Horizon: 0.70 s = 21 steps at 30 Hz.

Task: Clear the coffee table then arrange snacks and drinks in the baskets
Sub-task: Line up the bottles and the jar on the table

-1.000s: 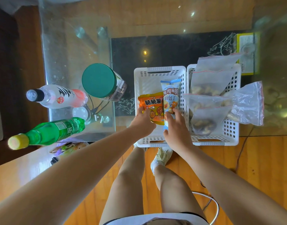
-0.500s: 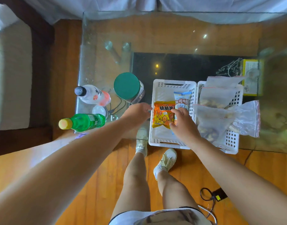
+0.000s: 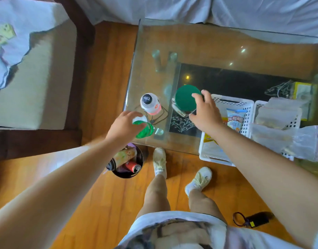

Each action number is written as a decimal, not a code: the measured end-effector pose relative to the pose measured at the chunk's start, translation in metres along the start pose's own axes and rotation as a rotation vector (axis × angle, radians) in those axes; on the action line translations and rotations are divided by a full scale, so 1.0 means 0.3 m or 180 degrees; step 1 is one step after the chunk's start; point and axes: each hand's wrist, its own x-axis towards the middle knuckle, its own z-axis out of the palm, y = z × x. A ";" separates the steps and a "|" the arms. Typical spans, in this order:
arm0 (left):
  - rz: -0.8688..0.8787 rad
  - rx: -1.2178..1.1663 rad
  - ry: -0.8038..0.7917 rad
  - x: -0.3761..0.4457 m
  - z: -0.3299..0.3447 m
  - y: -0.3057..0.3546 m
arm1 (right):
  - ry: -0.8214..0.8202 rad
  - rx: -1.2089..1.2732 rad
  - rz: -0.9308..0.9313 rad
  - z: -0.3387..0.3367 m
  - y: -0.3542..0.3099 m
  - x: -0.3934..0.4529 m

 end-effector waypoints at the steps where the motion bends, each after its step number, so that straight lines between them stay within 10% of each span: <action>1: 0.0026 -0.0034 -0.0193 0.002 0.003 -0.020 | -0.0014 -0.0080 0.0096 0.005 -0.019 0.028; 21: -0.0439 -0.0826 -0.0954 0.046 0.045 -0.056 | -0.0473 -0.0543 0.0193 0.110 -0.078 0.072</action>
